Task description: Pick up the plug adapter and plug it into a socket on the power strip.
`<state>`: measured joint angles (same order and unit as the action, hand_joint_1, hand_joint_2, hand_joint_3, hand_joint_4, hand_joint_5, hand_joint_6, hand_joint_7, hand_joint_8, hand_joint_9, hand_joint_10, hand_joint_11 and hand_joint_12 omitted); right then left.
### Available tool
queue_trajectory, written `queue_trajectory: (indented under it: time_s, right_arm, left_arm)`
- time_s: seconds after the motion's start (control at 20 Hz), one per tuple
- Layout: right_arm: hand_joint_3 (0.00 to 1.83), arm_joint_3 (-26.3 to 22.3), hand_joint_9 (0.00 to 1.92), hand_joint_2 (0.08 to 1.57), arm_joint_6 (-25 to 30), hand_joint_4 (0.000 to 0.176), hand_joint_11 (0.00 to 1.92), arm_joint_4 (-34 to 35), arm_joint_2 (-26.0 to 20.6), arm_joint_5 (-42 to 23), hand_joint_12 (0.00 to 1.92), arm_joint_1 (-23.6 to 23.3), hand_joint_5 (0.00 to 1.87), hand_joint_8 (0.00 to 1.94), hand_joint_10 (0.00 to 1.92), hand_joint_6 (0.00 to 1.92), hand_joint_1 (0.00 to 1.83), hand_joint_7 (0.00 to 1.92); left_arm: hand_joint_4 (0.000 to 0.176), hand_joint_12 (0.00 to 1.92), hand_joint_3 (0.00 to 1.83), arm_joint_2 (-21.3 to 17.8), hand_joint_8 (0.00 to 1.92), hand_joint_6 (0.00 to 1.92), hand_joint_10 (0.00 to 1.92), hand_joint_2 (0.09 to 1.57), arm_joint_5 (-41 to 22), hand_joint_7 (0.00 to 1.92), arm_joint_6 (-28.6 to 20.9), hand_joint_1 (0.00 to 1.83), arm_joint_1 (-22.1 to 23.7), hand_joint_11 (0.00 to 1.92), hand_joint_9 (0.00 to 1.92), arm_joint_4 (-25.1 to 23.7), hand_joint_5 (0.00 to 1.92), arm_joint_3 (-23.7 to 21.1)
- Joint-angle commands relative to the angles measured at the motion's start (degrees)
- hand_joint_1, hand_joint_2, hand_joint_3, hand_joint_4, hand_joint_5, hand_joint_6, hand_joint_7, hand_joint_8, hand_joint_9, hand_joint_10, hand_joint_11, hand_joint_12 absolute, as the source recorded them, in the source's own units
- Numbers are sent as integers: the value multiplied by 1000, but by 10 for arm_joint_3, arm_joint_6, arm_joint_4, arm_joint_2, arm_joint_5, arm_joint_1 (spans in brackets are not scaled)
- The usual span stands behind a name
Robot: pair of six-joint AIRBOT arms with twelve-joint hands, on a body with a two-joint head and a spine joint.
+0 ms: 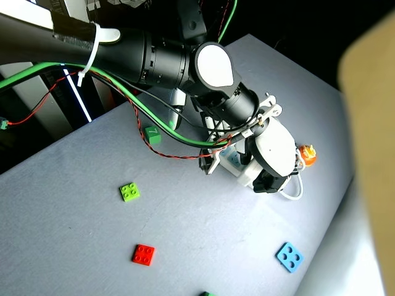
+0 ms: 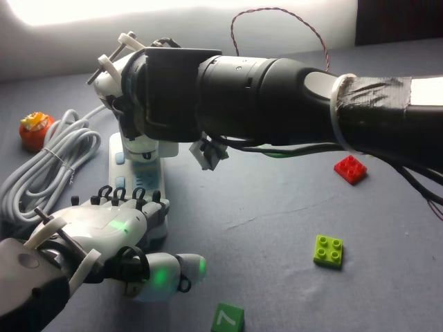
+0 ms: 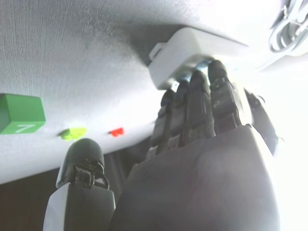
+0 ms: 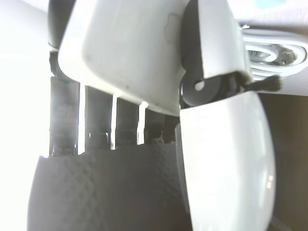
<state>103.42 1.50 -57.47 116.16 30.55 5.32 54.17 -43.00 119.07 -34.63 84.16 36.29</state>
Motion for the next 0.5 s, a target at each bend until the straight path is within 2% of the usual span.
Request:
queue_trajectory:
  time_s: [0.0,0.2,0.3,0.4,0.45]
  right_arm:
    - [0,0,1245,1070,-2,15,931,-16,0,-11,818,2,1029,677,144,910,1243,1166]
    - [0,0,1303,1077,-4,17,973,-16,5,-9,778,2,1013,695,29,951,1237,1148]
    - [1,0,1295,1097,-4,10,987,-16,6,-9,744,6,960,763,12,1042,1228,1106]
    - [0,0,1284,1102,-5,7,969,-16,4,-9,722,6,951,763,3,1071,1227,1098]
    - [2,0,1270,1110,-5,6,943,-16,3,-10,728,6,939,798,2,1099,1223,1071]
  left_arm:
    - [0,70,0,8,2,2,2,1205,18,95,-1,0,2,0,71,-13,56,0]
    - [0,50,0,9,5,4,4,1200,18,90,0,0,6,5,69,-13,51,1]
    - [0,97,2,11,1,2,1,1205,18,105,1,0,7,0,83,-13,64,2]
    - [0,45,2,11,6,8,5,1207,20,98,1,0,7,6,76,-13,57,0]
    - [0,99,0,11,1,1,0,1200,20,108,1,0,7,0,87,-13,64,-1]
